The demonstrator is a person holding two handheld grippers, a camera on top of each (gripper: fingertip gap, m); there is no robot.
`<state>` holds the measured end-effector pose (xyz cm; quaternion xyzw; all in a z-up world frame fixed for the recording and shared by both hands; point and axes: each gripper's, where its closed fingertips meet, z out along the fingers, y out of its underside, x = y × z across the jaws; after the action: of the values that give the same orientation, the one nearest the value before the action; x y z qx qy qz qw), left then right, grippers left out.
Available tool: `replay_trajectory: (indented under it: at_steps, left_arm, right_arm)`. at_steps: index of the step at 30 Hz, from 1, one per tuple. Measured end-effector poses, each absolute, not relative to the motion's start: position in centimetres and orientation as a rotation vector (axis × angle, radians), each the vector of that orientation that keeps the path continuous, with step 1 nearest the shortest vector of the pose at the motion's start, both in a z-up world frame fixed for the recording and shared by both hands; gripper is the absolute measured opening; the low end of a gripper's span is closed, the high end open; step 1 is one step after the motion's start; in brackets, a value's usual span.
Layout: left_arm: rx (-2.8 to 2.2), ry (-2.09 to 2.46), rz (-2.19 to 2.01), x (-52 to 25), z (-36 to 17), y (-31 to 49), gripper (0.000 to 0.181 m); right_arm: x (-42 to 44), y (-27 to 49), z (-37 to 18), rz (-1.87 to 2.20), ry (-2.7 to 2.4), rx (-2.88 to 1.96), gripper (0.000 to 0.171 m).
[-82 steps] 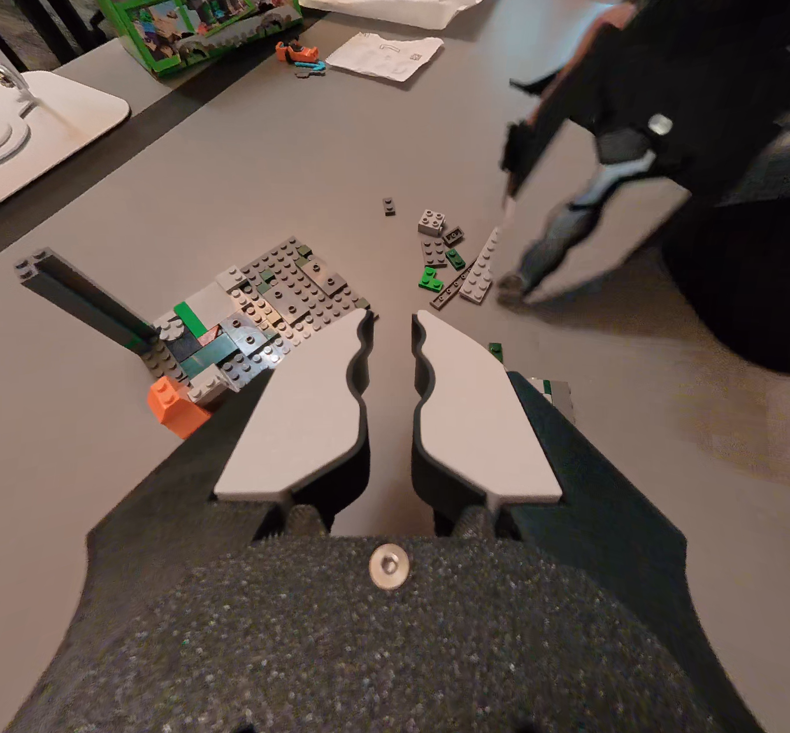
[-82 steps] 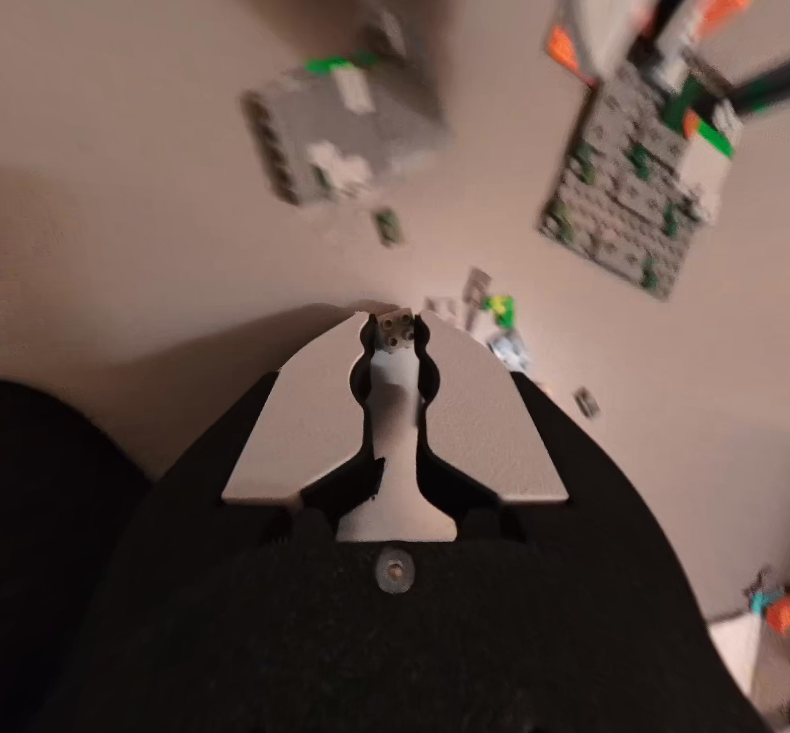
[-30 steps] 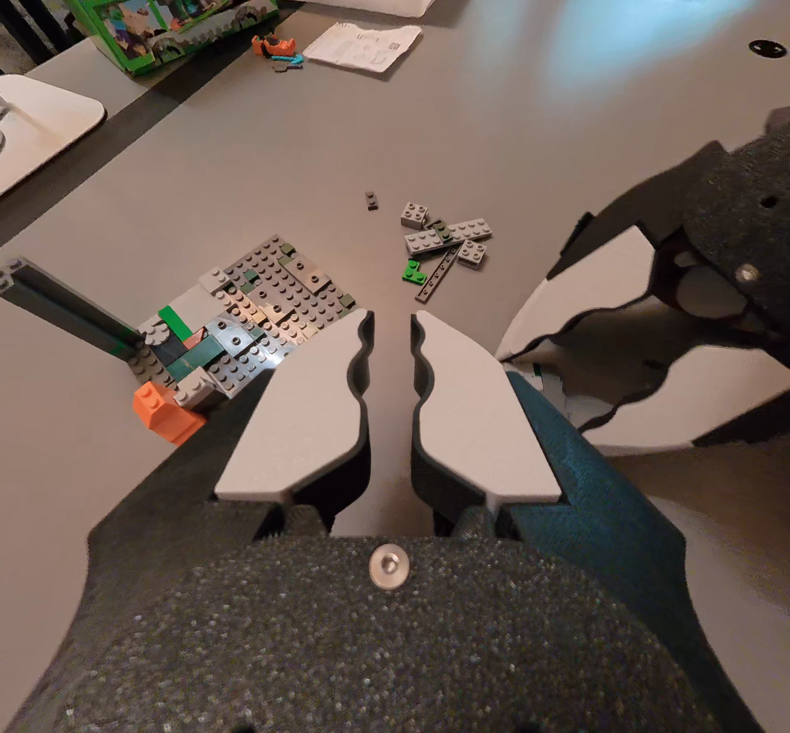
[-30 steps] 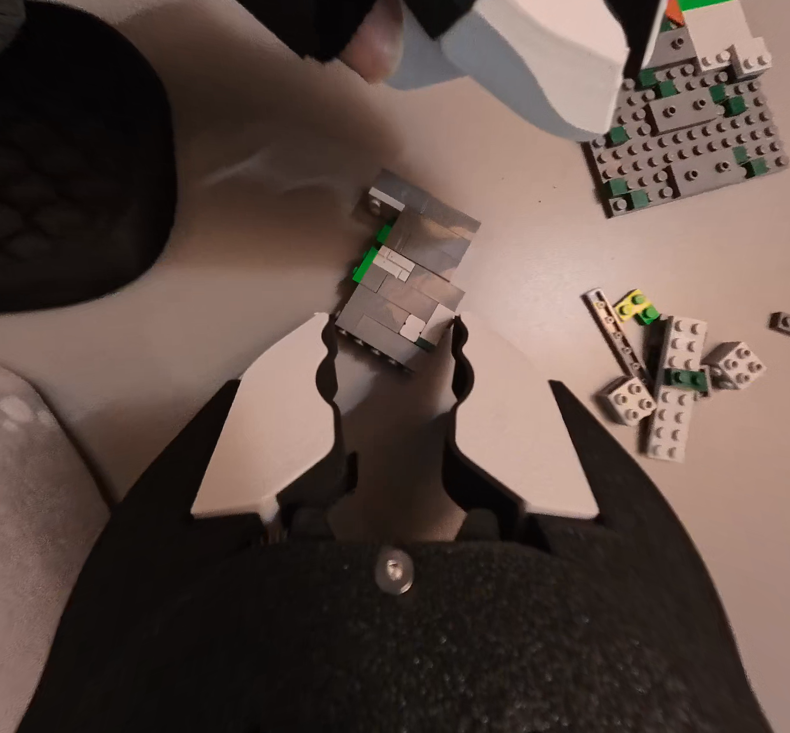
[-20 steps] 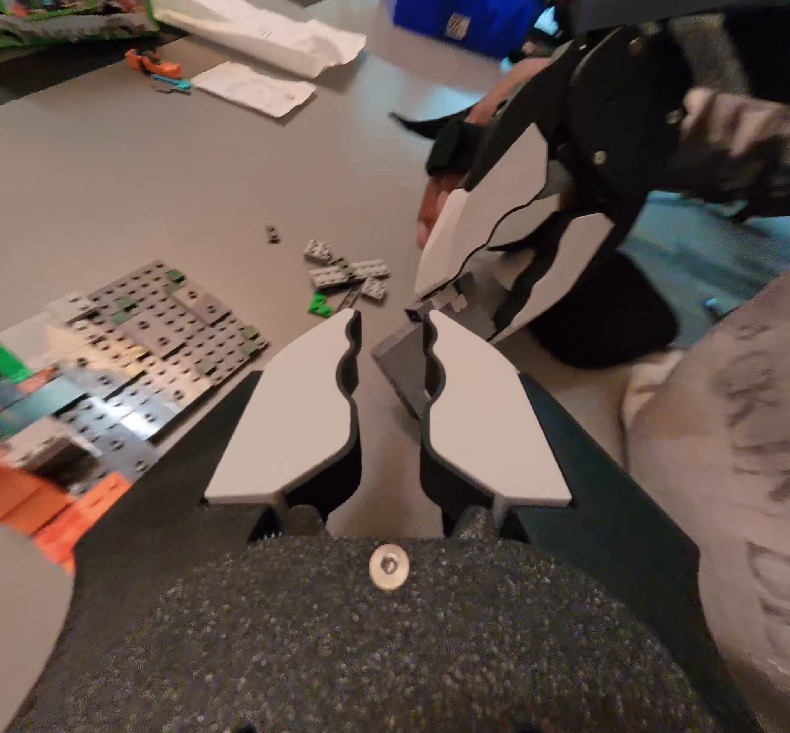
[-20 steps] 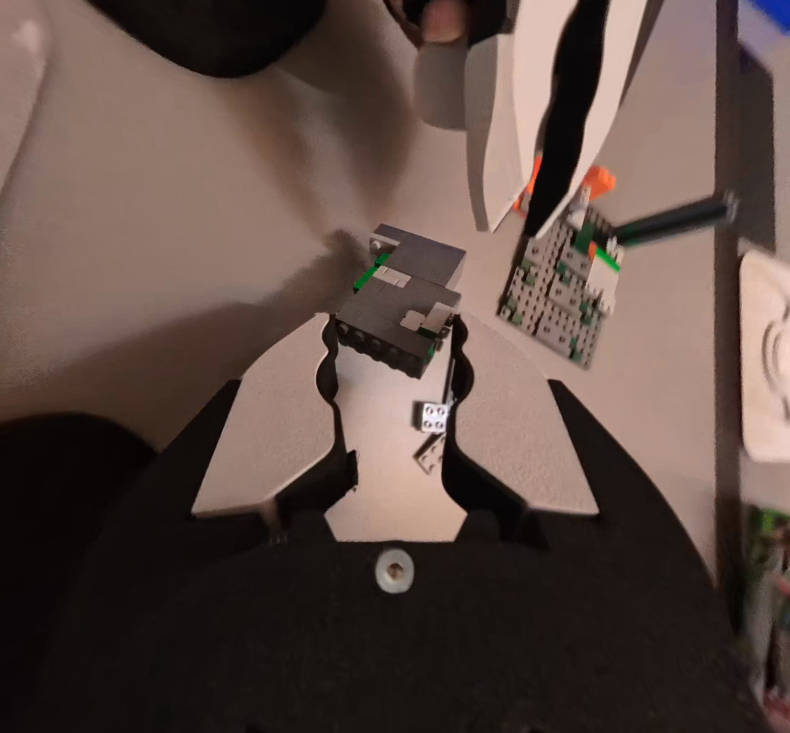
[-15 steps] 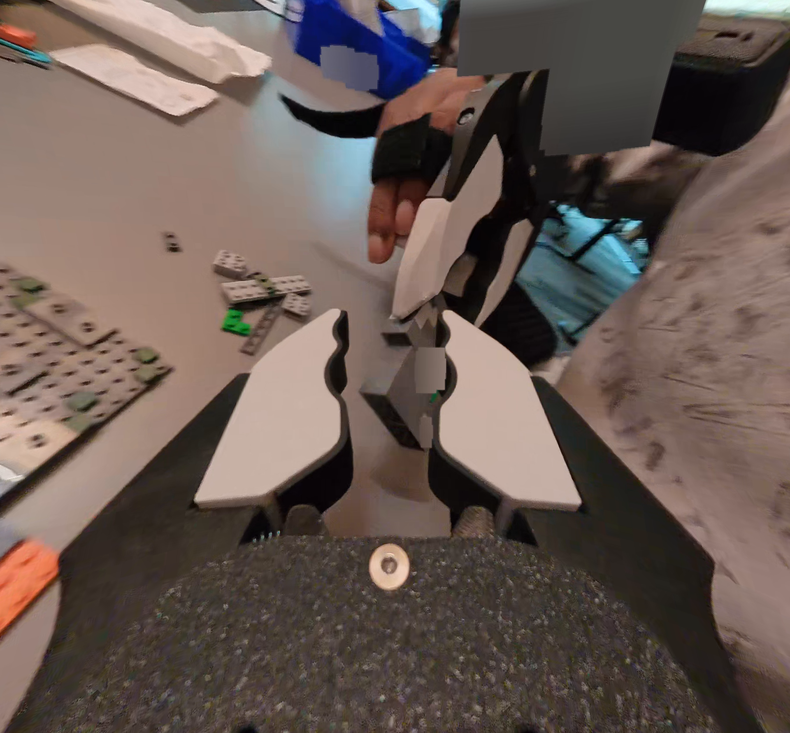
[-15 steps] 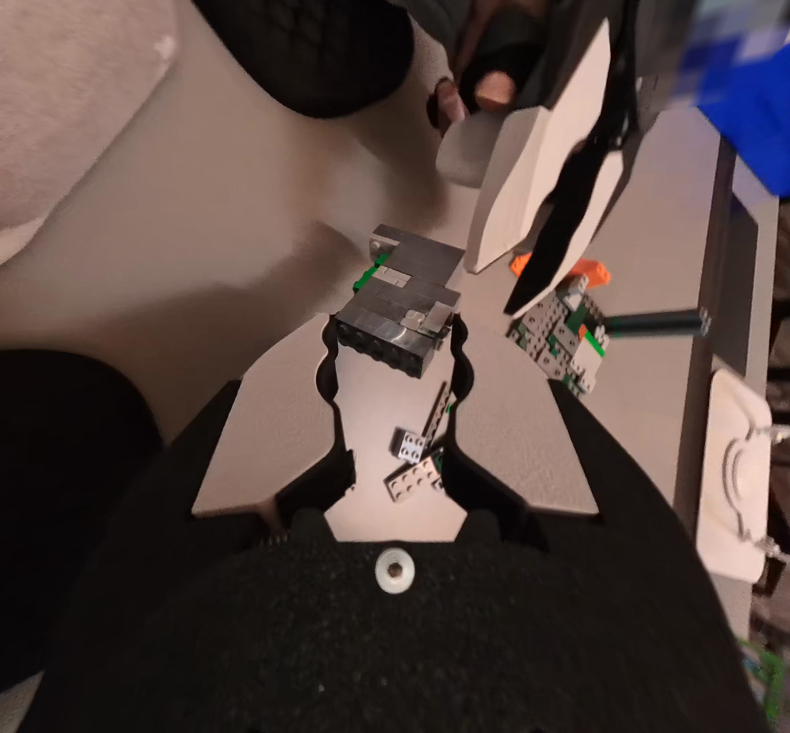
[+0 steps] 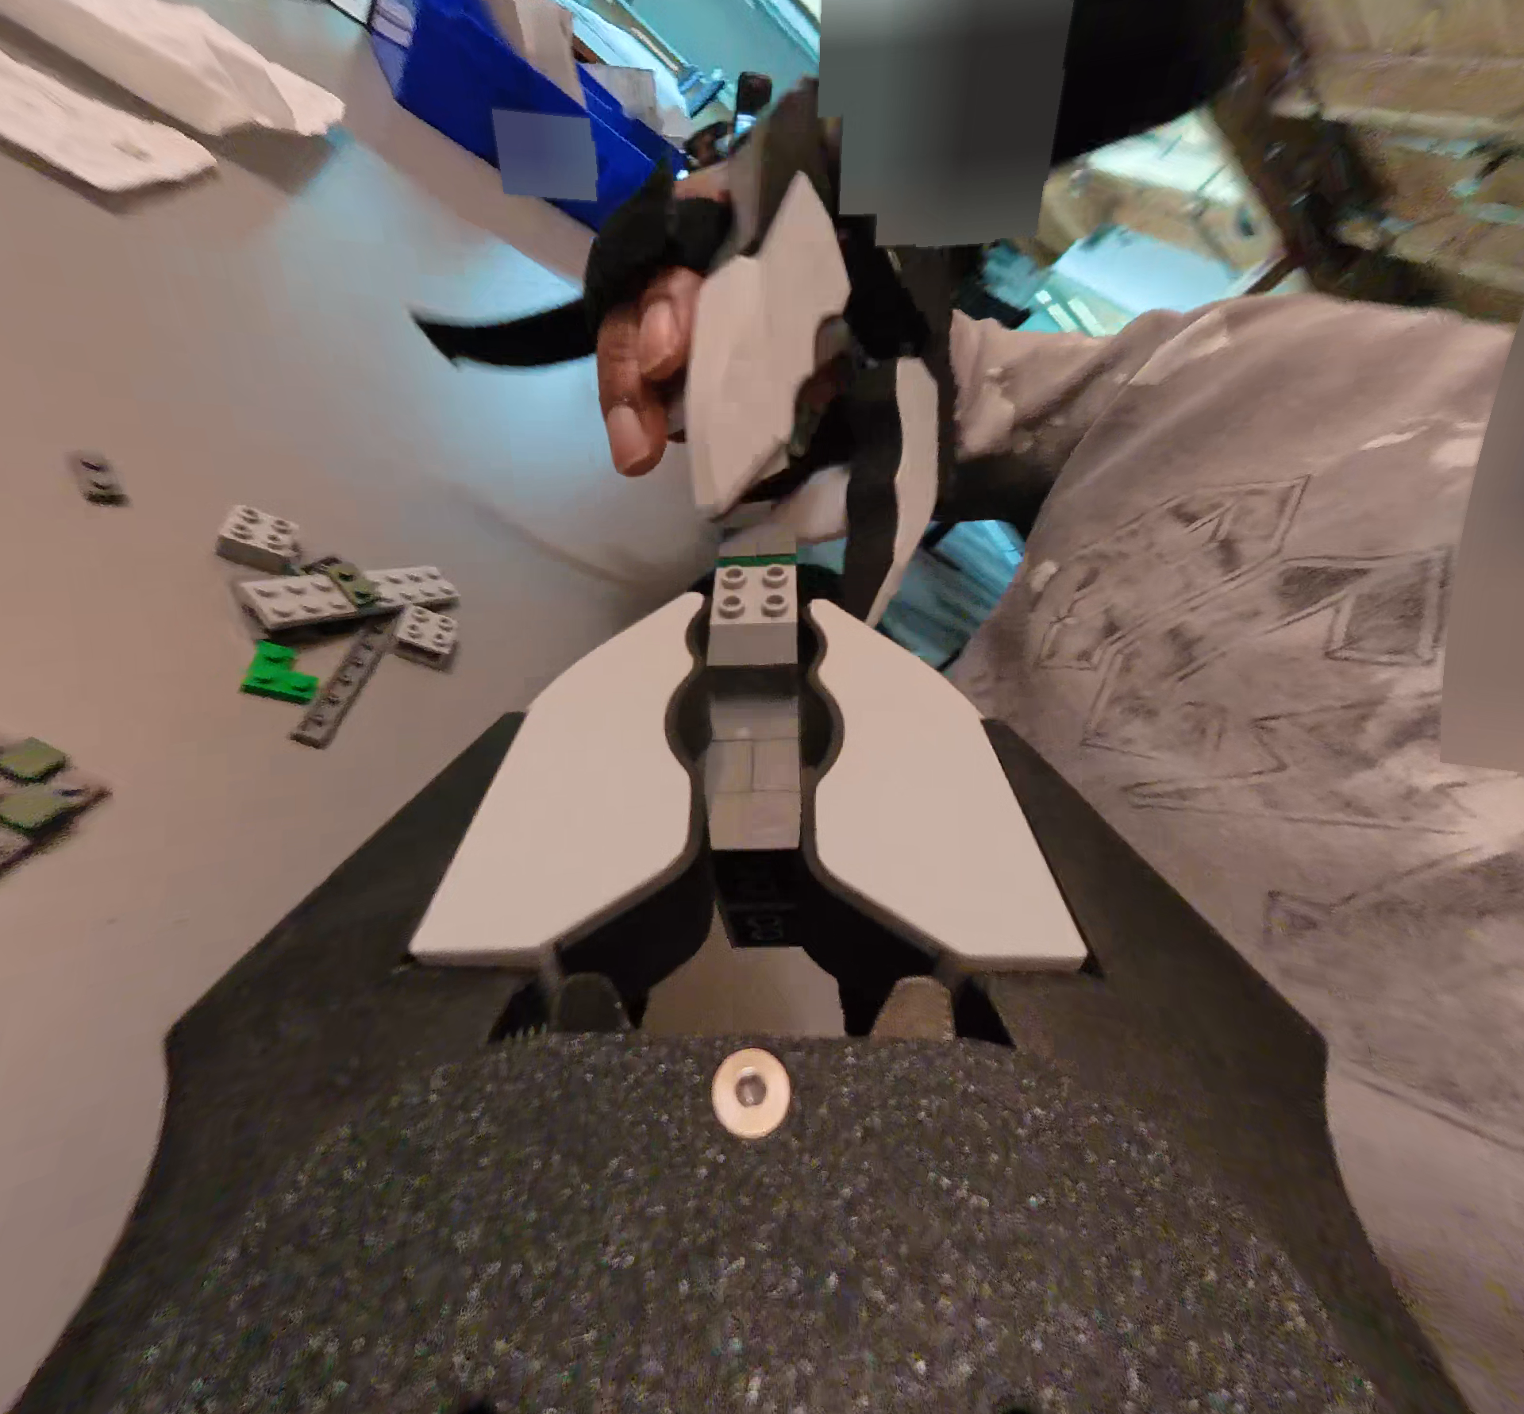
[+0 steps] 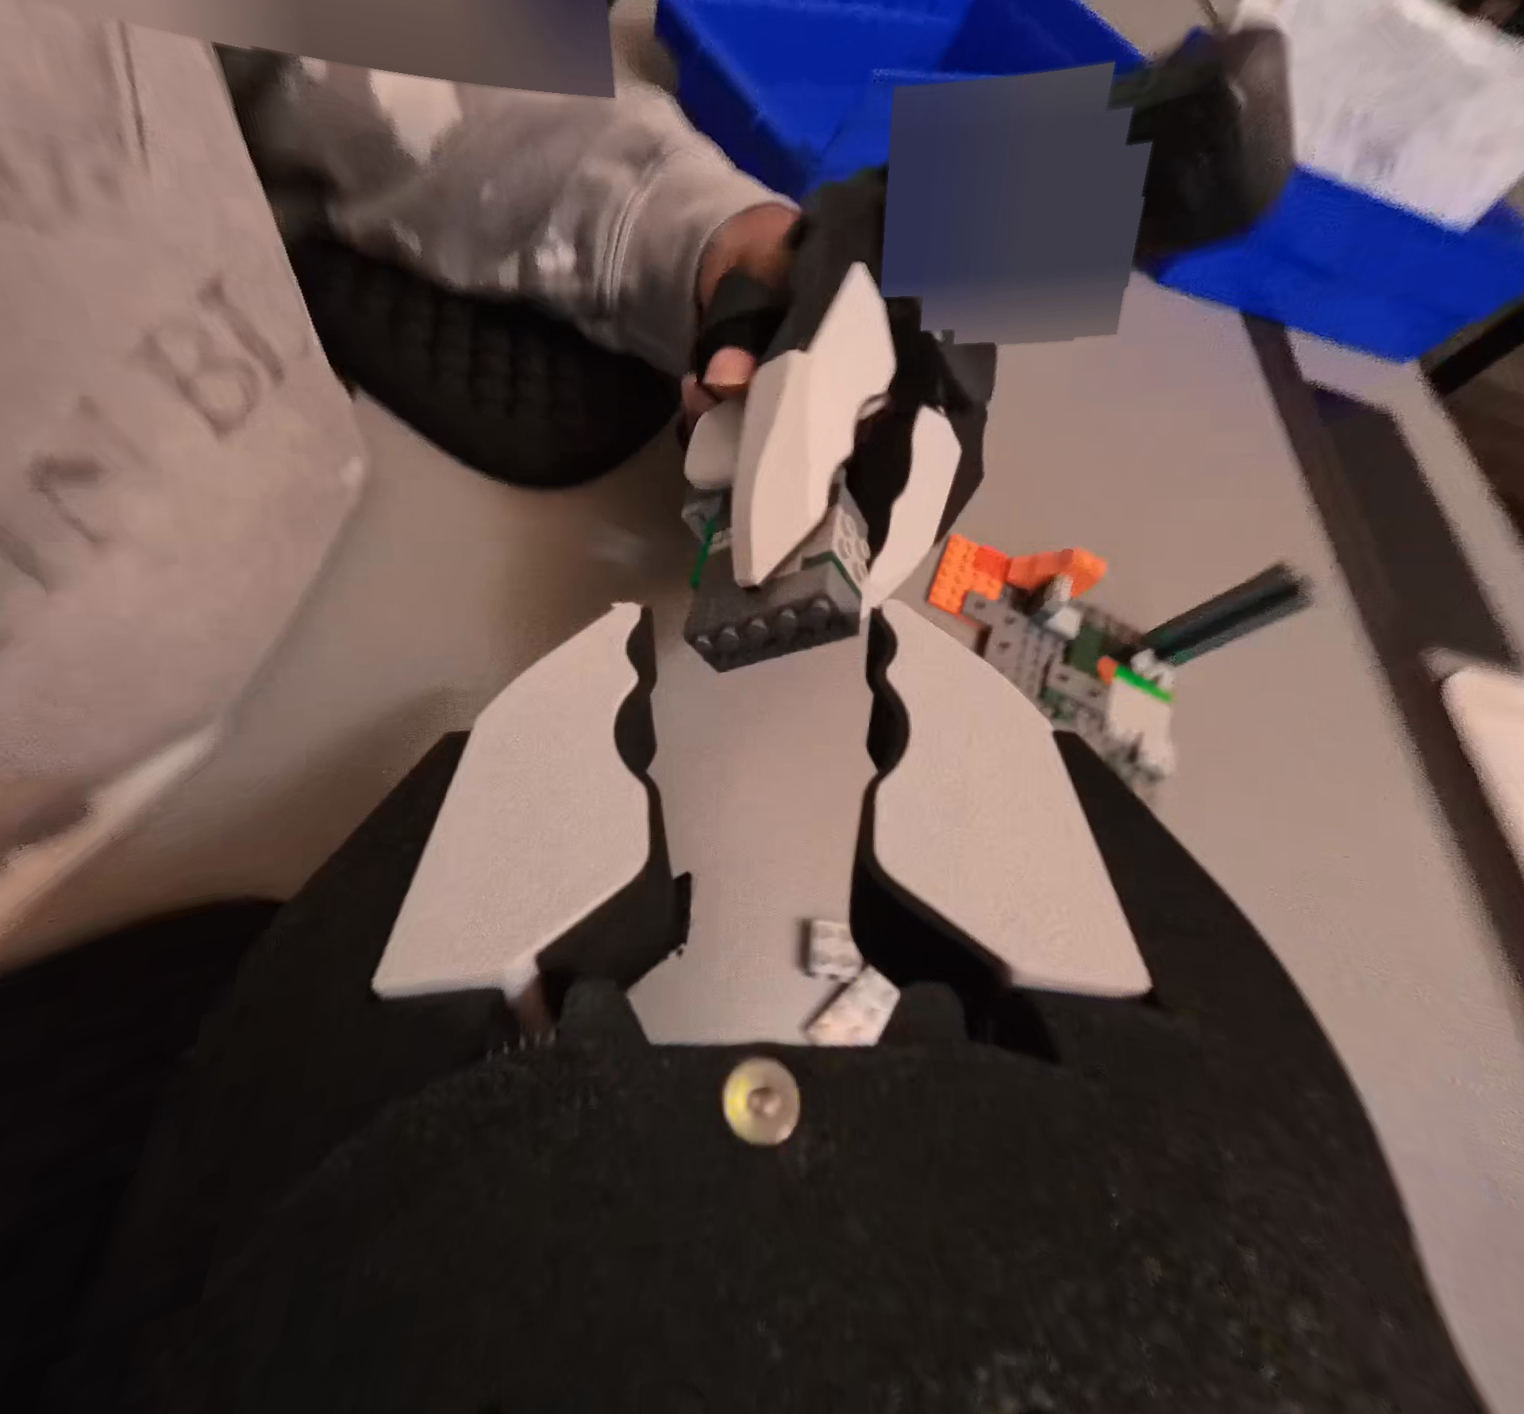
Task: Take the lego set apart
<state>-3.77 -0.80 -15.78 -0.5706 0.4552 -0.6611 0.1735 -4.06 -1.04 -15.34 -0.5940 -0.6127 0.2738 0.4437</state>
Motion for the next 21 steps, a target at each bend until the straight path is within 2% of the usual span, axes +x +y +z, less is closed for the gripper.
replay_trajectory:
  at_steps: [4, 7, 11, 14, 21]
  left_arm:
    - [-1.558, 1.39, -1.602, -3.4, -16.2, -0.7, 0.018]
    - [-1.51, 1.465, -1.425, -2.9, -16.6, -1.0, 0.018]
    - [-1.478, 1.527, -1.27, -2.6, -17.2, -1.2, 0.018]
    - [-1.461, 1.551, -1.245, -2.7, -17.3, -1.4, 0.019]
    - [-1.391, 1.558, -1.212, -2.7, -16.8, -1.5, 0.018]
  right_arm:
    - [-3.5, -0.8, -14.9, 0.944, -1.257, -1.612, 0.048]
    - [-3.4, -0.7, -15.9, 0.999, -1.205, -1.68, 0.045]
    - [-3.5, -0.9, -16.4, 1.006, -1.249, -1.68, 0.026]
    - [-3.6, -1.0, -16.5, 0.989, -1.289, -1.667, 0.017]
    - [-3.5, -1.2, -15.9, 0.993, -1.34, -1.601, 0.016]
